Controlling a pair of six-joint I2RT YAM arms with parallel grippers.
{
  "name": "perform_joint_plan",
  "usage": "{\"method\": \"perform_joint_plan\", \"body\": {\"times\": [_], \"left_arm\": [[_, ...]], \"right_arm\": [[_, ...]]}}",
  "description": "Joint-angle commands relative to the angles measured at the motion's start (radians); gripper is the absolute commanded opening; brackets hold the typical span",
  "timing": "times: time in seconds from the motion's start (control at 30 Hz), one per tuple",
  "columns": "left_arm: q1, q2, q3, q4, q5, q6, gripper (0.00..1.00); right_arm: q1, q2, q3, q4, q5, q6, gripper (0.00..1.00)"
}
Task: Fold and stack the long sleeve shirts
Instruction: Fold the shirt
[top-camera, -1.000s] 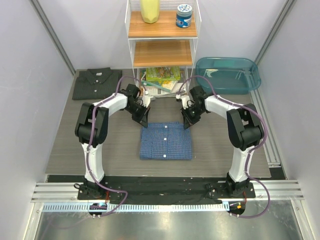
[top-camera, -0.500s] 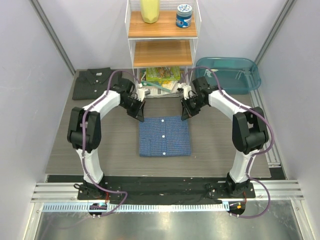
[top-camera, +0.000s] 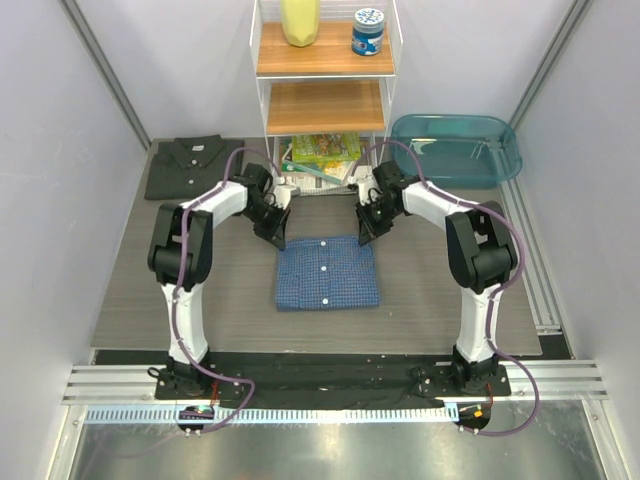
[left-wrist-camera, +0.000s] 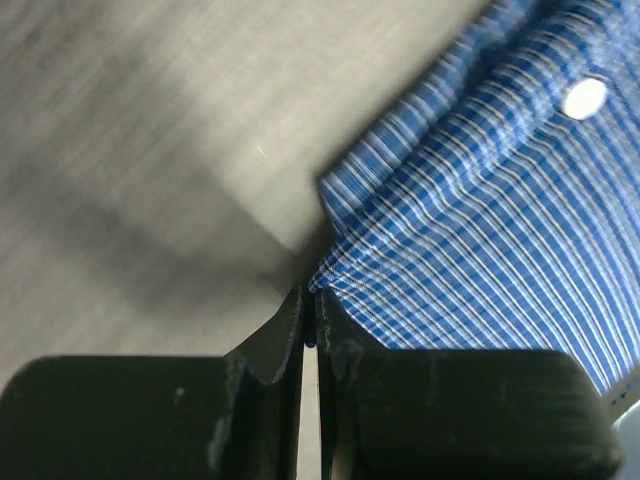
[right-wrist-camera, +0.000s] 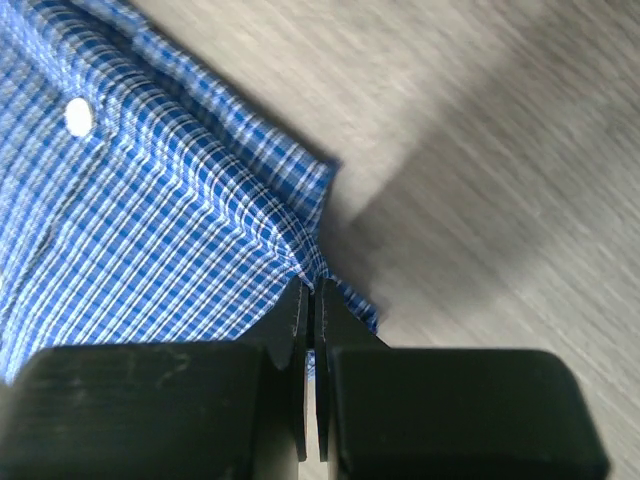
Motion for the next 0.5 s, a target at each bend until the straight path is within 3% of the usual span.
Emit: {"method": "perform_joint_plan", "body": {"times": [0.0,0.23,0.27,0.33,0.37,0.43,0.47], "left_arm": [[0.035,0.085,0.092,0.007,-0.08,-0.021,0.06],[0.047,0.12,0.175,0.01,-0.116,-0.033,0.09],[0.05,0.117,0.198,0.004,-0.108,-0.035,0.14],[0.057,0.068,0.198,-0.008,-0.046,-0.038,0.24],[0.061,0.038,0.166,0.003,-0.021,-0.041,0.35],[0.073,-0.092,0.12,0.013,0.045,-0.048,0.45],[0.08,-0.137,0.077,0.018,0.076,-0.059,0.51]], "right_arm": [[-0.024,0.017,0.052,0.037,0.111,0.016,0.01],[-0.036,0.069,0.117,0.063,0.153,0.059,0.03],[-0.037,0.065,0.13,0.069,0.157,0.08,0.11],[-0.039,0.045,0.137,0.066,0.151,0.091,0.17],[-0.044,0.005,0.137,0.051,0.144,0.105,0.33],[-0.051,-0.064,0.12,0.034,0.092,0.126,0.57],[-0.056,-0.151,0.112,0.014,0.07,0.136,0.64]]}}
